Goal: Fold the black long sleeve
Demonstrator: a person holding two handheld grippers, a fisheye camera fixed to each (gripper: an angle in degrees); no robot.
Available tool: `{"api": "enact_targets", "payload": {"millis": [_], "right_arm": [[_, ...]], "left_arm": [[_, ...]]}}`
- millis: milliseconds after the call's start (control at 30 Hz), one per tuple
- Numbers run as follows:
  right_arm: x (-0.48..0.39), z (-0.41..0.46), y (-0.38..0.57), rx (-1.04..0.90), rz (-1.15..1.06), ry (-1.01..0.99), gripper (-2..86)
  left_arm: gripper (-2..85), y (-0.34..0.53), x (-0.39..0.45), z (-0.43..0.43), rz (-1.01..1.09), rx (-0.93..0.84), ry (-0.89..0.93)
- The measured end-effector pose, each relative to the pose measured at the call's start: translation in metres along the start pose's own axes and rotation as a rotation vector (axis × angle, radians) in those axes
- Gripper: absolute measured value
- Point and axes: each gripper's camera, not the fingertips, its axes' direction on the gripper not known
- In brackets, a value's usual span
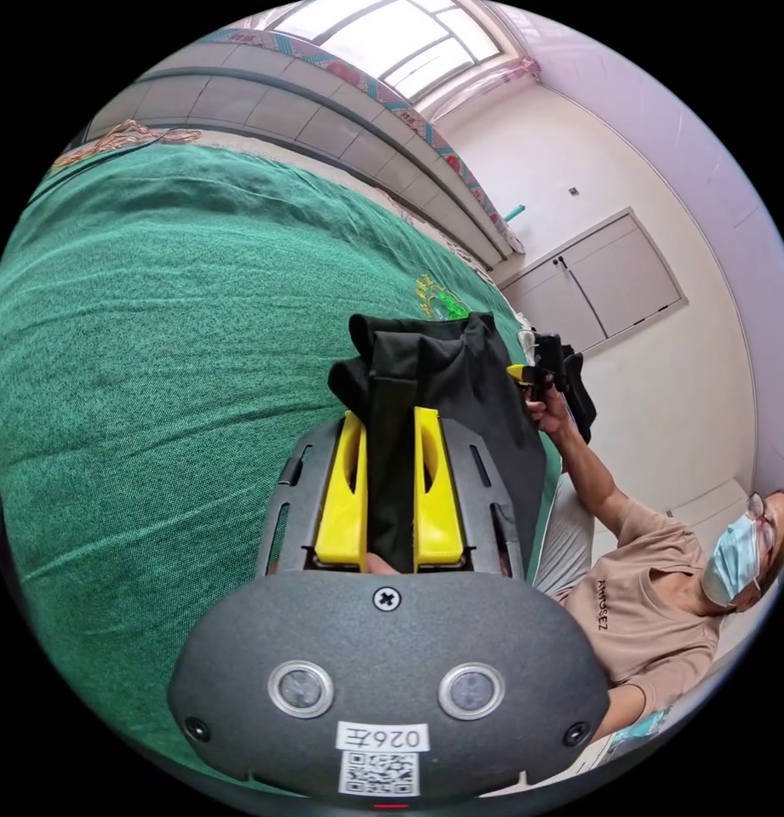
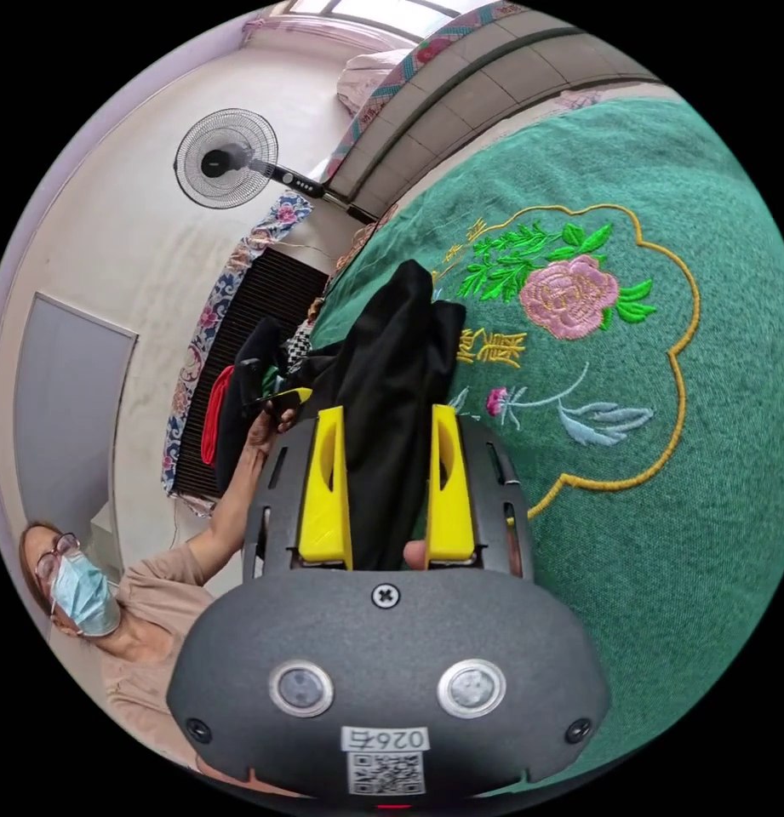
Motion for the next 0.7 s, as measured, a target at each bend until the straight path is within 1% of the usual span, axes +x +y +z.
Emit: {"api": "enact_targets", "payload": {"millis": [100, 200, 300, 367, 400, 467, 500, 567, 600, 667, 700], "right_arm": [[-0.014, 0.018, 0.009, -0.036, -0.003, 0.06, 7.8], [-0.036, 0.023, 0.027, -0.042, -0.032, 0.145, 2.6], [-0.098, 0.024, 0.067, -0.009, -0.176, 0.354, 1.3], [-0.166, 0.026, 0.115, 0.026, -0.34, 0.56, 0.9], [-0.182, 0.026, 0.129, 0.035, -0.379, 0.609, 0.9], [-0.241, 0.016, 0.192, 0.099, -0.496, 0.732, 0.7], [-0.253, 0.012, 0.209, 0.121, -0.517, 0.751, 0.7], [-0.292, -0.011, 0.283, 0.23, -0.562, 0.782, 0.7], [-0.3, -0.018, 0.302, 0.258, -0.564, 0.782, 0.7], [-0.326, -0.045, 0.375, 0.363, -0.576, 0.8, 0.6], [-0.332, -0.051, 0.392, 0.39, -0.579, 0.811, 0.6]], "left_arm": [[6.4, -0.021, 0.014, -0.033, 0.015, -0.02, -0.025], [5.4, -0.038, 0.035, -0.075, 0.042, -0.007, -0.052], [5.0, -0.059, 0.08, -0.124, 0.126, 0.013, -0.142], [4.9, -0.073, 0.133, -0.167, 0.218, 0.074, -0.214], [4.9, -0.075, 0.148, -0.178, 0.241, 0.094, -0.233], [4.8, -0.079, 0.21, -0.228, 0.319, 0.188, -0.285], [4.8, -0.079, 0.225, -0.24, 0.34, 0.212, -0.296], [4.7, -0.085, 0.287, -0.291, 0.422, 0.292, -0.325], [4.7, -0.088, 0.304, -0.304, 0.441, 0.314, -0.326], [4.7, -0.104, 0.379, -0.346, 0.54, 0.406, -0.35], [4.7, -0.109, 0.399, -0.354, 0.565, 0.426, -0.361]]}}
